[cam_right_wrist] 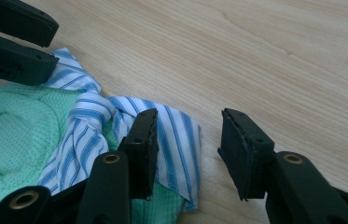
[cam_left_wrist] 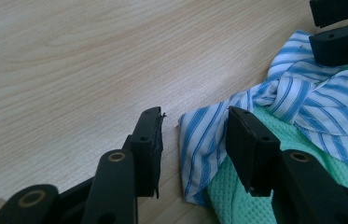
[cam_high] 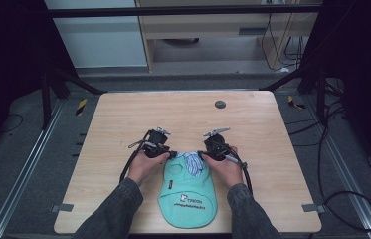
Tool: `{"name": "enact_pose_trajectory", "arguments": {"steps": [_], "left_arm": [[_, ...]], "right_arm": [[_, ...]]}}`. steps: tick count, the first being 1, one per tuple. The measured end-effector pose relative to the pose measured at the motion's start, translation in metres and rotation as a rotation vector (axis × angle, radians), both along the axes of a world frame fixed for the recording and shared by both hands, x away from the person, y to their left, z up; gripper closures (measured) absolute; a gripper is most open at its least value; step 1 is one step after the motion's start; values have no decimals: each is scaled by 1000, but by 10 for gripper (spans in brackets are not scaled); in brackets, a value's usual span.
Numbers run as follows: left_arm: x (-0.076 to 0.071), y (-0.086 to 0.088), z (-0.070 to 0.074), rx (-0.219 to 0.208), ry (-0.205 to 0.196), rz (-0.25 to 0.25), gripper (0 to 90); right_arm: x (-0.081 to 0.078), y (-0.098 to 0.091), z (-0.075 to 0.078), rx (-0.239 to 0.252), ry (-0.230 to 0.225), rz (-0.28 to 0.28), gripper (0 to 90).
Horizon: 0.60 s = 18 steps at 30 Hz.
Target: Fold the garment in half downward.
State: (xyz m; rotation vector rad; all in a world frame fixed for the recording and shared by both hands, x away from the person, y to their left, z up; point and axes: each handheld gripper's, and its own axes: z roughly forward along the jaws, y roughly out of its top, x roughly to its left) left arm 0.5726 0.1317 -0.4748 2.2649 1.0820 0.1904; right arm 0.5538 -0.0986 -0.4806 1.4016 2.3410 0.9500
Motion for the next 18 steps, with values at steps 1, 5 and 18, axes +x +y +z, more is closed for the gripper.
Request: {"name": "enact_pose_trajectory", "arguments": {"steps": [1,5,18], "left_arm": [[0,-1,-1,7,1,-5,561],[0,-2,-3,12,9,-12,560],[-5,-5,-7,18,1,-25,545]], "right_arm": [[0,1,-1,-4,5,6,553],[0,4,-3,-13,14,8,540],[0,8,-8,-34,18,14,524]]}}
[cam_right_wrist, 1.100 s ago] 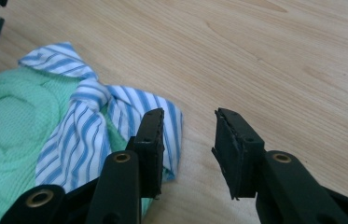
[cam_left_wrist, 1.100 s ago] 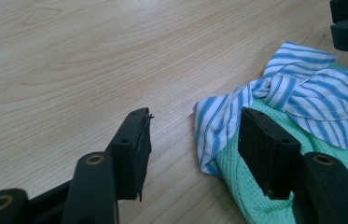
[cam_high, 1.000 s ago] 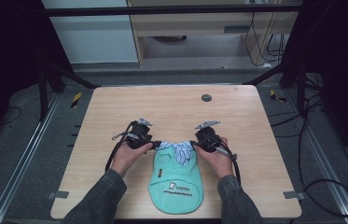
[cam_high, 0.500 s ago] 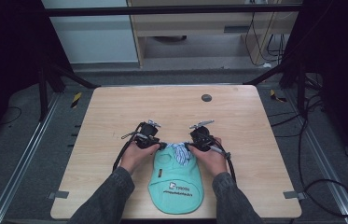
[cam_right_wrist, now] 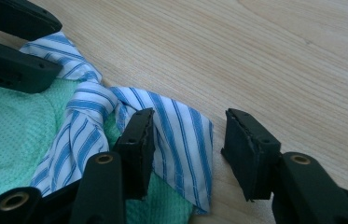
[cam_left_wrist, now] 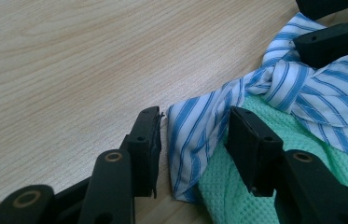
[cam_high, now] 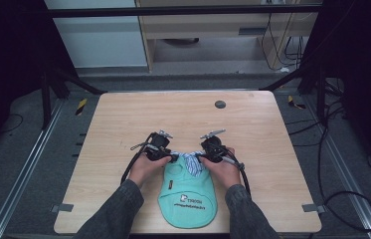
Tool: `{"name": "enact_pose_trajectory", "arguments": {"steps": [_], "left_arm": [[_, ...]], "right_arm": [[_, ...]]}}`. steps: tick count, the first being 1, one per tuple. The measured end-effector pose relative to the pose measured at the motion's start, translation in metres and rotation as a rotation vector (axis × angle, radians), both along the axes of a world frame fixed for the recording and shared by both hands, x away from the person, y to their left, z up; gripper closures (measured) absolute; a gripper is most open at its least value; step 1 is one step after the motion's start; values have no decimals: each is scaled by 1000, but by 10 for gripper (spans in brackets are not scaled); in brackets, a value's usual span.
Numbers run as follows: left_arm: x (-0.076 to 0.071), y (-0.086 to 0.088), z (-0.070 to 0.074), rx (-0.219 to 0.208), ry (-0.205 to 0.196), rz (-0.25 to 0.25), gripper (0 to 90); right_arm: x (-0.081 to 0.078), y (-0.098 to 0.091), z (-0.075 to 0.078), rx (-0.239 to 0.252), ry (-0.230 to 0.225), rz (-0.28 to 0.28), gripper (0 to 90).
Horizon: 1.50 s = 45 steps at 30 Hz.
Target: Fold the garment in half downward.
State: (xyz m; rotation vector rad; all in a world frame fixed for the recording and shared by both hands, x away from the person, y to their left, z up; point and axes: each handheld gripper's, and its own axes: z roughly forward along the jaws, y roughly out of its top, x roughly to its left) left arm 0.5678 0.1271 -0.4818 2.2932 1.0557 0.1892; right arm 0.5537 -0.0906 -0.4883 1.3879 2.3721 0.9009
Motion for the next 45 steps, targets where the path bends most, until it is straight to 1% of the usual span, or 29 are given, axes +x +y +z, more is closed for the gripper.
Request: {"name": "enact_pose_trajectory", "arguments": {"steps": [1,2,3,4,5,6,7,8,9,10,11,12,14,17,19,20,21,22,23,27,29,32,35,37,38,40,41,44,45], "left_arm": [[-1,-1,0,0,-4,-4,552],[-1,-1,0,3,-7,-11,577],[-2,-2,0,5,-12,-16,577],[-3,-3,-1,8,-17,-21,592],[-4,-4,-1,8,-26,-29,616],[-5,-5,-1,17,-34,-37,645],[-6,-6,-1,28,-46,-44,657],[-7,-7,-2,34,-58,-57,719],[-7,-7,-2,34,-58,-57,737],[-8,-7,-2,31,-61,-58,737],[-9,-6,-2,29,-64,-63,766],[-9,-5,-3,18,-62,-66,811],[-9,-5,-3,13,-63,-65,818],[-8,-3,-3,6,-54,-69,833],[-8,-2,-1,10,-61,-78,839],[-9,-2,0,8,-63,-78,840],[-9,0,2,4,-65,-81,841],[-9,0,4,3,-70,-84,841],[-10,1,7,-4,-73,-84,843],[-12,4,19,-4,-92,-108,843],[-12,5,24,-14,-92,-111,843],[-13,7,32,-21,-110,-120,843],[-14,9,41,-25,-130,-127,843],[-15,9,45,-28,-138,-131,843],[-16,10,48,-29,-146,-140,843],[-16,11,50,-31,-148,-143,843],[-17,11,52,-29,-156,-149,843],[-18,12,54,-30,-157,-155,843],[-18,12,56,-26,-160,-163,844]], "right_arm": [[0,0,0,0,-2,0,524],[-1,1,0,-4,-1,0,525],[-1,1,0,-4,-1,0,525],[-1,1,0,-9,-5,5,538],[-1,2,0,-13,-6,13,574],[-2,3,0,-8,-4,23,626],[-3,4,1,-5,-1,32,653],[-4,6,1,-14,-8,53,712],[-4,6,1,-14,-8,53,712],[-5,7,1,-16,-9,59,740],[-5,7,1,-14,-12,65,773],[-6,9,2,-26,-23,85,813],[-7,10,2,-29,-17,83,819],[-8,10,3,-41,-26,103,826],[-9,9,6,-40,-35,118,826],[-10,8,8,-33,-40,123,826],[-12,7,13,-18,-48,131,826],[-12,7,13,-18,-48,131,826],[-13,6,16,-22,-55,140,826],[-19,6,30,-26,-88,177,824],[-21,6,37,-33,-97,188,823],[-23,5,44,-33,-114,202,821],[-24,5,49,-31,-125,208,820],[-24,5,53,-27,-141,219,819],[-25,4,56,-22,-137,221,819],[-25,4,57,-21,-141,223,819],[-25,3,58,-23,-146,234,819],[-26,2,60,-26,-147,238,818],[-26,1,61,-27,-155,251,819]]}}
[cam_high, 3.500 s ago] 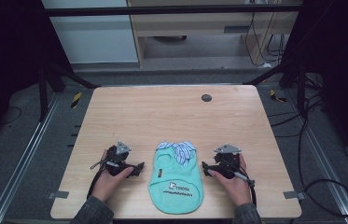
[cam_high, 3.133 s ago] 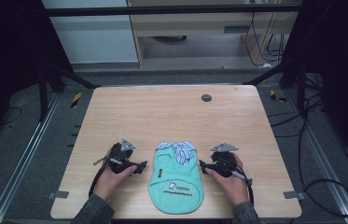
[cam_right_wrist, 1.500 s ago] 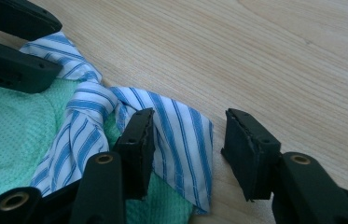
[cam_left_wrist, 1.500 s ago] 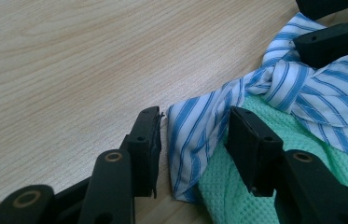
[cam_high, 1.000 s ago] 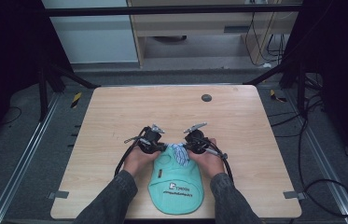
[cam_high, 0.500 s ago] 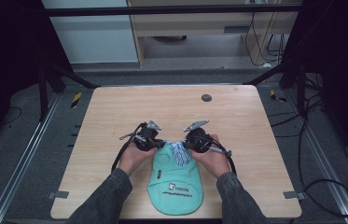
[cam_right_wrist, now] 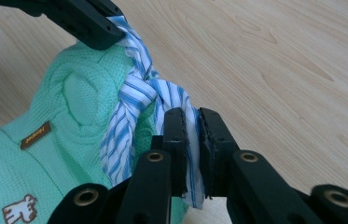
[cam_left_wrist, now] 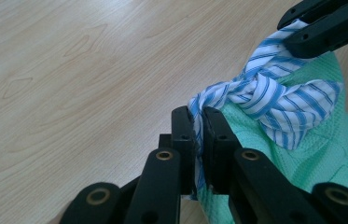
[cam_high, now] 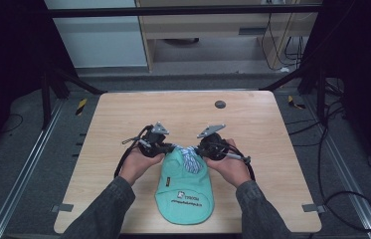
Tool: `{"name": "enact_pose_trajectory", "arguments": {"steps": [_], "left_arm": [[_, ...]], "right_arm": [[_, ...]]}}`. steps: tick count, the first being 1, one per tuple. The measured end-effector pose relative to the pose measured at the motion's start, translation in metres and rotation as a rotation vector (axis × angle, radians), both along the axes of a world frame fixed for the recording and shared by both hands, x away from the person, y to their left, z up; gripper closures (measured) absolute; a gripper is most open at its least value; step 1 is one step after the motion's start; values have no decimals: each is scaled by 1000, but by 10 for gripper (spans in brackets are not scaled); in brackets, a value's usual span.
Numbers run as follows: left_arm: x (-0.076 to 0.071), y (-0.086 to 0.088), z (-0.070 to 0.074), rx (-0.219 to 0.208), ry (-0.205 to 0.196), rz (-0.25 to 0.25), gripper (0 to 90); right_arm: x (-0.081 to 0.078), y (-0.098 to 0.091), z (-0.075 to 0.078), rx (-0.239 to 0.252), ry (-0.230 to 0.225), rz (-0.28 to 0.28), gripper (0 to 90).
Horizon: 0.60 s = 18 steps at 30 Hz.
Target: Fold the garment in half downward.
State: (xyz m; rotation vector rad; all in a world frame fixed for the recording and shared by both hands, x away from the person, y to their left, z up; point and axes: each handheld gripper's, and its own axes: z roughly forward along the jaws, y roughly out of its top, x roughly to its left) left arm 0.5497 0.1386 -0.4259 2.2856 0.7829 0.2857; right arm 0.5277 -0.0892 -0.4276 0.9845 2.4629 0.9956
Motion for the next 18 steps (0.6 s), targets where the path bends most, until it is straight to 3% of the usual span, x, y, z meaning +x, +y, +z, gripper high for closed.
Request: {"name": "enact_pose_trajectory", "arguments": {"steps": [18], "left_arm": [[3,-1,17,2,-24,-20,847]], "right_arm": [[0,-6,12,-16,-9,24,824]]}}
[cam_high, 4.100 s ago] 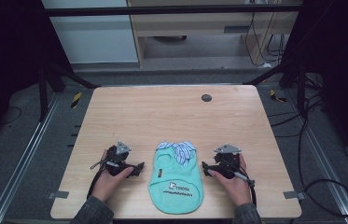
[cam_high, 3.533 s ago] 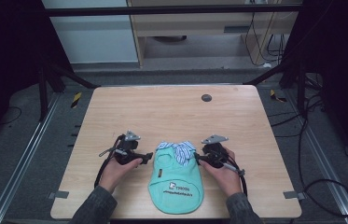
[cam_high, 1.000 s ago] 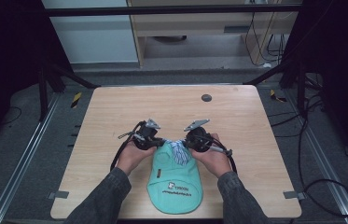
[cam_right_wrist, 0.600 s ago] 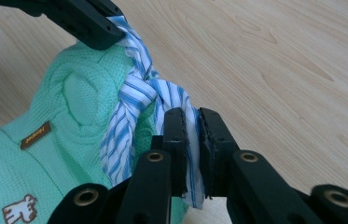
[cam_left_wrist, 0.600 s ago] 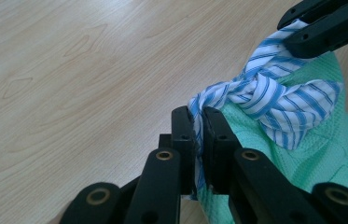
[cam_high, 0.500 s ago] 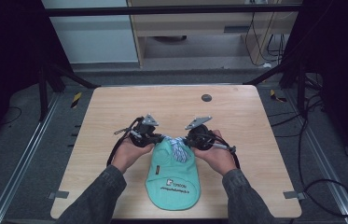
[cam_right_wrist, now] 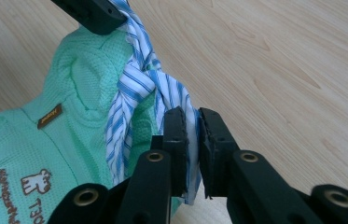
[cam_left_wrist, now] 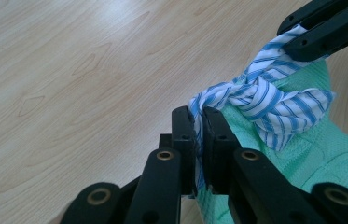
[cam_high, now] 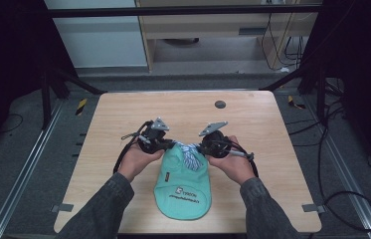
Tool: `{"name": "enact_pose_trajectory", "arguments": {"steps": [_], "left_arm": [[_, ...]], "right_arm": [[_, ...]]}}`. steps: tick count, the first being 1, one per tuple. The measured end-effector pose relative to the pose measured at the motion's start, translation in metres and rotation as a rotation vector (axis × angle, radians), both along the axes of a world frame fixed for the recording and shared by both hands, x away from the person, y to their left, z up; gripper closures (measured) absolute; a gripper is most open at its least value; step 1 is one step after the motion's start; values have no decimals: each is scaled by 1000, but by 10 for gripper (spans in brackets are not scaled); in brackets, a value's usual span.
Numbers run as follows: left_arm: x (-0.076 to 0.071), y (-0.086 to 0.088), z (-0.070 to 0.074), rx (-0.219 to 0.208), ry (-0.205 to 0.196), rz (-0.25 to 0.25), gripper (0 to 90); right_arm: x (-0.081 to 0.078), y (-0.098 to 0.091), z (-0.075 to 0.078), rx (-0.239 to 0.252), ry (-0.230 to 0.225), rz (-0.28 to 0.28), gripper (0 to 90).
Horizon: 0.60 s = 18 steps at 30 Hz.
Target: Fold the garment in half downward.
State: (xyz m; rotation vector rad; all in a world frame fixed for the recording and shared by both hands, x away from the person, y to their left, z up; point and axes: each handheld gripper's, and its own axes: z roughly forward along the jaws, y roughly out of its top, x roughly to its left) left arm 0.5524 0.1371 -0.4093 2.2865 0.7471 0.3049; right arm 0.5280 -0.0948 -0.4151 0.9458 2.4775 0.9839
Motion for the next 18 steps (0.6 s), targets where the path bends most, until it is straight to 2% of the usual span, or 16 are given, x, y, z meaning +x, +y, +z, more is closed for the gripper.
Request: {"name": "enact_pose_trajectory", "arguments": {"steps": [4,7,18], "left_arm": [[1,0,3,4,-5,-6,847],[2,2,6,-5,-10,-4,847],[5,5,19,-8,-32,-3,846]], "right_arm": [[1,1,2,-15,-2,-1,832],[3,0,7,-5,-8,-1,832],[9,5,22,-36,-48,32,833]]}}
